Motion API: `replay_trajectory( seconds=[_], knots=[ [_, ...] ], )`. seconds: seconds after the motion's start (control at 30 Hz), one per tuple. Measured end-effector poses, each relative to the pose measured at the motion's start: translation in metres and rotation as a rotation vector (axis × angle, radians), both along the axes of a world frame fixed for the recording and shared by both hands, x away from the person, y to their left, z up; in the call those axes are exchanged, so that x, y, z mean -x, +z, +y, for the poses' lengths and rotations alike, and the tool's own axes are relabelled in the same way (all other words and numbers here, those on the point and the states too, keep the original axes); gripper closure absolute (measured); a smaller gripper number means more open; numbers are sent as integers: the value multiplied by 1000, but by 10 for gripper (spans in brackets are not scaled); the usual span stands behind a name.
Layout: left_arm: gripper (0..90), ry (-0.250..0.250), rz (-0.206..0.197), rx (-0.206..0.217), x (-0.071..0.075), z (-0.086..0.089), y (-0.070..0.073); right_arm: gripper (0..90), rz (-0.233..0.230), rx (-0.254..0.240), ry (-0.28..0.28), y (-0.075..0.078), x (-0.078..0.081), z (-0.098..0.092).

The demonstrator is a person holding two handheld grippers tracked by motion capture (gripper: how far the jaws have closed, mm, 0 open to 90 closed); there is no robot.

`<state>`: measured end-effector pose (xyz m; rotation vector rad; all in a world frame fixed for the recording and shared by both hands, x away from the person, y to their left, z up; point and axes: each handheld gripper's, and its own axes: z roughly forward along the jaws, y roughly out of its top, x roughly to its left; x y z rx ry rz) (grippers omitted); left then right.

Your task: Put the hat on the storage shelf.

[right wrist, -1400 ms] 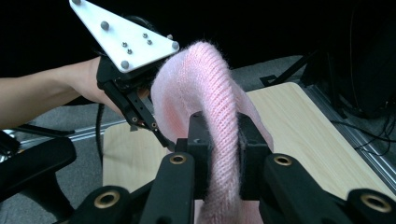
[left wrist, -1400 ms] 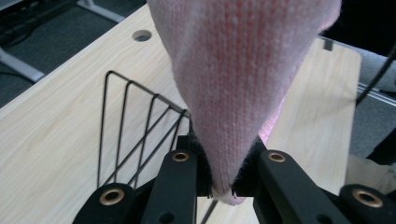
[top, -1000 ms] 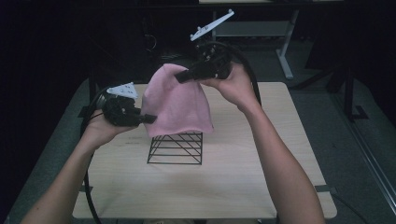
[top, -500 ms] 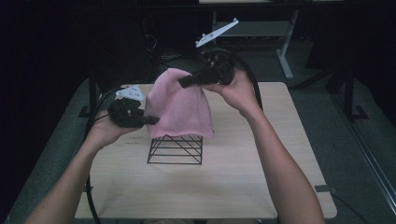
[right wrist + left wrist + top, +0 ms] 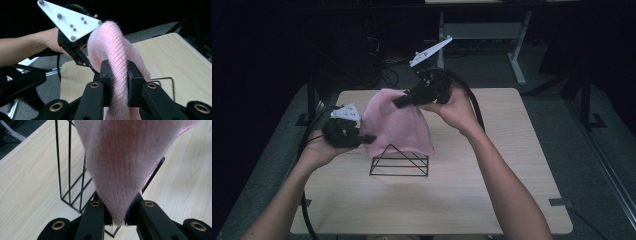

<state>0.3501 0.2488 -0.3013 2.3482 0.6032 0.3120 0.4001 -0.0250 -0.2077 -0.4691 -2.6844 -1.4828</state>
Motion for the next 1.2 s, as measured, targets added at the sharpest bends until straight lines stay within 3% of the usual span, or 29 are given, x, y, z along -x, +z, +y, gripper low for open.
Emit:
replay_trajectory(
  seconds=[0.4, 0.87, 1.03, 1.2],
  knots=[
    [804, 11, 18, -62, 2, 4, -22, 777, 49, 25, 49, -27, -1, 7],
    [801, 16, 52, -84, 2, 6, -45, 773, 91, 48, 92, -55, -3, 11],
    [801, 16, 62, -101, 2, 6, -52, 771, 129, 56, 100, -66, -3, 11],
    [769, 22, 103, -63, 0, 10, -58, 773, 144, 53, 105, -73, -3, 11]
  ],
)
